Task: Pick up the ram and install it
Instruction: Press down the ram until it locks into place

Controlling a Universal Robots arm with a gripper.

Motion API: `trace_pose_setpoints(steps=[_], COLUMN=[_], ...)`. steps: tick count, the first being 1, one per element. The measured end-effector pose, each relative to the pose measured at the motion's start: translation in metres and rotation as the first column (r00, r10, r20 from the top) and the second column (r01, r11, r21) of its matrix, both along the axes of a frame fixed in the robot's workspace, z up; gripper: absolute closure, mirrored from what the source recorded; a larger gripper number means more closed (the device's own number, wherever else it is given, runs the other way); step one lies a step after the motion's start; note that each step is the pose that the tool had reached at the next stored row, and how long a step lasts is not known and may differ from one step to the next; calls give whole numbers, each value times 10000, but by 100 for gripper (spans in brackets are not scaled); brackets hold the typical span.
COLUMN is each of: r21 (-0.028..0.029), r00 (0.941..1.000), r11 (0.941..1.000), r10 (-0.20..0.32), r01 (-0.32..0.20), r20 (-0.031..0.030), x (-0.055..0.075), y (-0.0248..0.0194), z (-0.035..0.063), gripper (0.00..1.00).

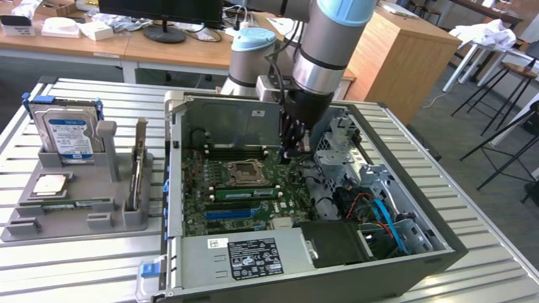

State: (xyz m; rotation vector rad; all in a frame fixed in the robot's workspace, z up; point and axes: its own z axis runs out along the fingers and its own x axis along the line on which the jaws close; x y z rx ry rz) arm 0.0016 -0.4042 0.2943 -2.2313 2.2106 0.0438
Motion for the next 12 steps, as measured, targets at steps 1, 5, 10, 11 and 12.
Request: trace_pose_setpoints(steps=[1,5,10,11,12], r21=[-1,-1,-1,-1,-1], r00=[10000,10000,10000,10000,10000], r11=[10000,10000,10000,10000,10000], r10=[-1,0,-1,0,0], r01=[1,0,1,0,0], r20=[0,3,4,5,5], x=[0,0,0,0,0], y=[0,0,0,0,0], z=[-7,-39,-77,-84,-91], gripper=[90,90,90,90,90])
